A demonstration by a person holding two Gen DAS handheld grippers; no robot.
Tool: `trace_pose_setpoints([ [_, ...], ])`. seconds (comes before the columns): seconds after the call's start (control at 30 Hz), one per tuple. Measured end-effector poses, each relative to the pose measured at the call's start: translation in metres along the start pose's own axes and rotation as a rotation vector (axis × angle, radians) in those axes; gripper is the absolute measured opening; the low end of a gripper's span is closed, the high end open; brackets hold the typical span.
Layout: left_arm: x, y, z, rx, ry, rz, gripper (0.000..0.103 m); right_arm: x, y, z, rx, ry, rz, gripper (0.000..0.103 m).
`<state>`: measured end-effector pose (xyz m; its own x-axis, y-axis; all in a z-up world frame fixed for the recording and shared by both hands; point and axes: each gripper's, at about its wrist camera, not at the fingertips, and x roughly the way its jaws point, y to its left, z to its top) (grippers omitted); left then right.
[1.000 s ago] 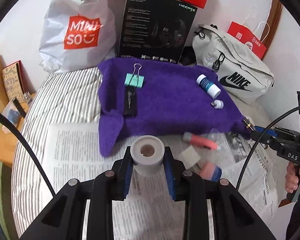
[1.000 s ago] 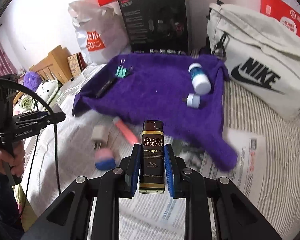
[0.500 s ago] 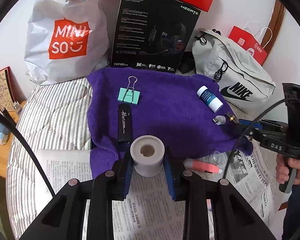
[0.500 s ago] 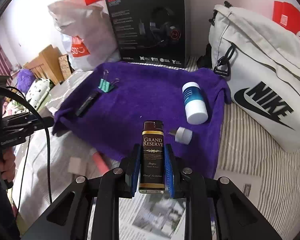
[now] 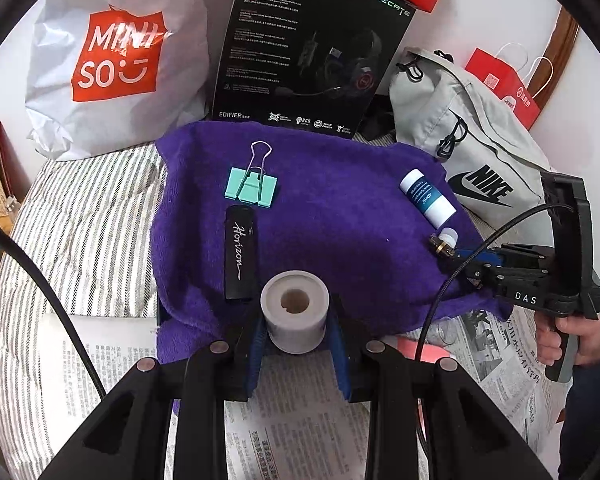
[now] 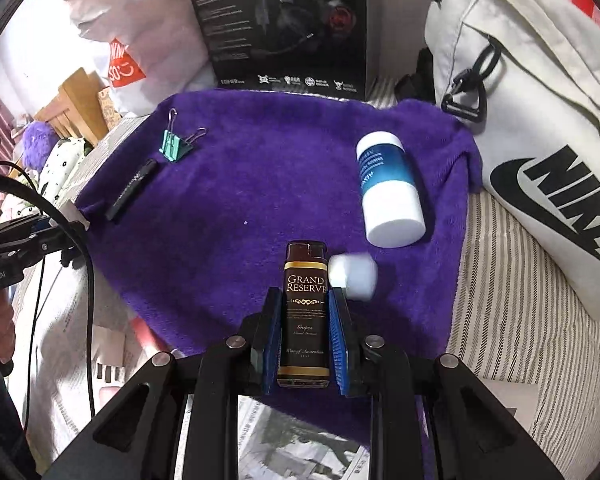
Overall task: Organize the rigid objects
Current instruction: 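Lower the lighter onto the towel and open the right gripper while the left holds the roll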
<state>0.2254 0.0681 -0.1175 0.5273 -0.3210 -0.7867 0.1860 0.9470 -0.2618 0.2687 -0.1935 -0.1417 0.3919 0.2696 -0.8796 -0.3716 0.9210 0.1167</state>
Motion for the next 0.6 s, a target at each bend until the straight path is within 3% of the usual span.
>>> trace_pose_setpoints([
  [0.6,0.015,-0.007,0.018,0.031,0.027,0.009,0.028,0.008,-0.006,-0.002,-0.015,-0.006,-0.005,0.024],
])
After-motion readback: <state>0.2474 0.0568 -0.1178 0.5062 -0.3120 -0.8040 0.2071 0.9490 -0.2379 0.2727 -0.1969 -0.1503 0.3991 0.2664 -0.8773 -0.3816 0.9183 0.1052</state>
